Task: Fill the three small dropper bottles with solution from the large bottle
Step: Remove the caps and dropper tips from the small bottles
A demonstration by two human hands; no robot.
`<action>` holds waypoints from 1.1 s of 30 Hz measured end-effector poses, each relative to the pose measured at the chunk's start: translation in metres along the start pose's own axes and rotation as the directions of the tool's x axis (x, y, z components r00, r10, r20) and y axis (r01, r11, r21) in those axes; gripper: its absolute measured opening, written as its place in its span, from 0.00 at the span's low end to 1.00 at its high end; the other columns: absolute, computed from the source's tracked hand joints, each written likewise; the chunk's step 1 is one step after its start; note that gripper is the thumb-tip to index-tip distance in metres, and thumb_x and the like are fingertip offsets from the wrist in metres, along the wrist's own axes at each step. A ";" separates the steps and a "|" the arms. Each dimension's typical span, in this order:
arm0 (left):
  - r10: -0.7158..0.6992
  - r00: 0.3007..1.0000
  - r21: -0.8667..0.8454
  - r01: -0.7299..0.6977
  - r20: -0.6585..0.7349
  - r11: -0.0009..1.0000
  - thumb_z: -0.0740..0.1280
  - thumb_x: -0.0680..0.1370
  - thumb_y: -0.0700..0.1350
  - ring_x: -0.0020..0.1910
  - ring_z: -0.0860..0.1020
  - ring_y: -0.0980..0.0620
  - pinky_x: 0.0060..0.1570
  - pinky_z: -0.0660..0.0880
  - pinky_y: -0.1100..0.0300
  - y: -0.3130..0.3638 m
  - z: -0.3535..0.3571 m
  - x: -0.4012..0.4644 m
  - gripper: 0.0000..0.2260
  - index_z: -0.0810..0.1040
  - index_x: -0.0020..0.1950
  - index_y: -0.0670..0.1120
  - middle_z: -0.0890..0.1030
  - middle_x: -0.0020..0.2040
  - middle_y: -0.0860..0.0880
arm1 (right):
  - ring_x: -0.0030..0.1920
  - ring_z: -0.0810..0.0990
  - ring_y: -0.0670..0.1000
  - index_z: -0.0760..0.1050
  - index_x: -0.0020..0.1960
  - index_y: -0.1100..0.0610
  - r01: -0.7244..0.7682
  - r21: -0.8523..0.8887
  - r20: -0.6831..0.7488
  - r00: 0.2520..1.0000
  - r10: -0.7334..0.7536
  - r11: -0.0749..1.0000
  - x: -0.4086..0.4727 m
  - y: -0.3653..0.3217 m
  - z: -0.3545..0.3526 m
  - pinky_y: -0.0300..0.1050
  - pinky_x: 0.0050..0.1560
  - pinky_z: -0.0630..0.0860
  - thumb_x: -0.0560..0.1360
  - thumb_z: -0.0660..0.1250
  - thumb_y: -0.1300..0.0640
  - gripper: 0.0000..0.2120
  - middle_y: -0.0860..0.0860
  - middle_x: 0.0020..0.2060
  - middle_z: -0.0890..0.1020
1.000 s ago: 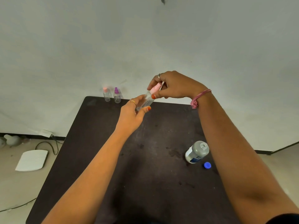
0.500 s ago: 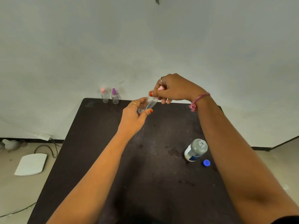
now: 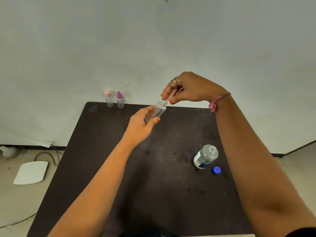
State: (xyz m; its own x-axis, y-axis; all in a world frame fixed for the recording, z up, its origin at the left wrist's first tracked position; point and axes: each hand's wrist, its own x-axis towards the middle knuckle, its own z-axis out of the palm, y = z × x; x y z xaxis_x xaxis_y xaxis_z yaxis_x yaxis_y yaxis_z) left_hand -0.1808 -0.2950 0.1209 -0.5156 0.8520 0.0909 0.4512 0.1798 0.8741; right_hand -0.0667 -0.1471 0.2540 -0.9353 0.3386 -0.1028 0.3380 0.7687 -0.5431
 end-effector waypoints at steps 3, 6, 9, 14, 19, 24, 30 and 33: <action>0.000 1.000 -0.005 0.000 -0.007 1.000 0.68 0.77 0.47 0.63 0.72 0.54 0.58 0.70 0.64 -0.002 0.000 0.000 0.23 0.69 0.71 0.48 0.73 0.67 0.50 | 0.46 0.82 0.44 0.82 0.50 0.50 -0.010 -0.029 -0.032 0.999 0.009 1.000 -0.002 0.001 -0.005 0.38 0.49 0.78 0.69 0.75 0.62 0.11 0.44 0.45 0.83; -0.031 0.999 -0.030 0.031 -0.016 0.999 0.70 0.76 0.46 0.58 0.71 0.59 0.56 0.69 0.67 -0.006 -0.002 0.001 0.22 0.71 0.68 0.48 0.75 0.64 0.52 | 0.42 0.81 0.45 0.81 0.50 0.49 -0.027 0.004 -0.081 0.996 0.027 1.000 -0.009 0.004 -0.012 0.36 0.43 0.77 0.69 0.75 0.58 0.11 0.40 0.43 0.81; -0.076 0.997 -0.094 0.073 -0.023 0.993 0.72 0.74 0.47 0.53 0.74 0.62 0.47 0.67 0.76 -0.017 -0.002 -0.001 0.19 0.72 0.63 0.52 0.77 0.59 0.56 | 0.44 0.82 0.49 0.81 0.52 0.52 -0.052 0.122 -0.154 0.985 0.071 0.991 -0.017 0.015 -0.013 0.41 0.46 0.80 0.71 0.74 0.57 0.11 0.45 0.45 0.82; -0.142 0.989 -0.167 0.133 -0.043 0.977 0.73 0.73 0.45 0.49 0.75 0.66 0.44 0.68 0.77 -0.034 0.001 -0.007 0.17 0.72 0.59 0.52 0.77 0.54 0.57 | 0.47 0.83 0.49 0.82 0.54 0.53 -0.006 0.453 -0.413 0.885 0.216 0.891 -0.023 0.043 0.014 0.41 0.49 0.80 0.73 0.72 0.59 0.10 0.52 0.47 0.83; -0.182 0.983 -0.162 0.176 -0.021 0.971 0.75 0.72 0.44 0.52 0.76 0.60 0.47 0.68 0.76 -0.050 0.016 -0.013 0.17 0.73 0.57 0.52 0.77 0.52 0.56 | 0.49 0.82 0.45 0.80 0.56 0.53 -0.026 0.682 -0.478 0.739 0.474 0.731 -0.025 0.064 0.079 0.36 0.51 0.78 0.70 0.74 0.63 0.16 0.49 0.50 0.83; -0.221 0.975 -0.153 0.218 -0.001 0.964 0.75 0.71 0.42 0.47 0.76 0.64 0.42 0.70 0.78 -0.063 0.039 -0.024 0.16 0.75 0.55 0.49 0.79 0.50 0.54 | 0.46 0.83 0.44 0.80 0.52 0.48 -0.031 0.802 -0.475 0.573 0.668 0.596 -0.030 0.070 0.160 0.39 0.49 0.79 0.70 0.72 0.61 0.13 0.49 0.48 0.83; -0.292 0.955 -0.122 0.295 0.044 0.948 0.75 0.71 0.41 0.48 0.76 0.59 0.41 0.70 0.74 -0.078 0.069 -0.036 0.16 0.73 0.53 0.51 0.78 0.51 0.54 | 0.42 0.83 0.45 0.77 0.48 0.47 -0.085 0.919 -0.319 0.410 0.854 0.385 -0.043 0.086 0.243 0.45 0.48 0.81 0.73 0.71 0.53 0.05 0.47 0.43 0.84; -0.326 0.942 -0.115 0.333 0.077 0.936 0.75 0.71 0.40 0.47 0.75 0.61 0.41 0.70 0.76 -0.087 0.081 -0.043 0.16 0.73 0.53 0.50 0.77 0.49 0.55 | 0.43 0.83 0.47 0.79 0.43 0.48 -0.284 0.861 -0.299 0.388 0.872 0.422 -0.053 0.102 0.277 0.48 0.51 0.79 0.74 0.69 0.50 0.03 0.47 0.38 0.84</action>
State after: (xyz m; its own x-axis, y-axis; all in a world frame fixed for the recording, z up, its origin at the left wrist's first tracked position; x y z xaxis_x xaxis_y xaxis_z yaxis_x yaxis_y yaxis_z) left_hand -0.1392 -0.3073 0.0019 -0.5767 0.7822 -0.2359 0.1667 0.3954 0.9033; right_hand -0.0113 -0.2367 -0.0265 -0.0367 0.9637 -0.2643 0.3178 -0.2395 -0.9174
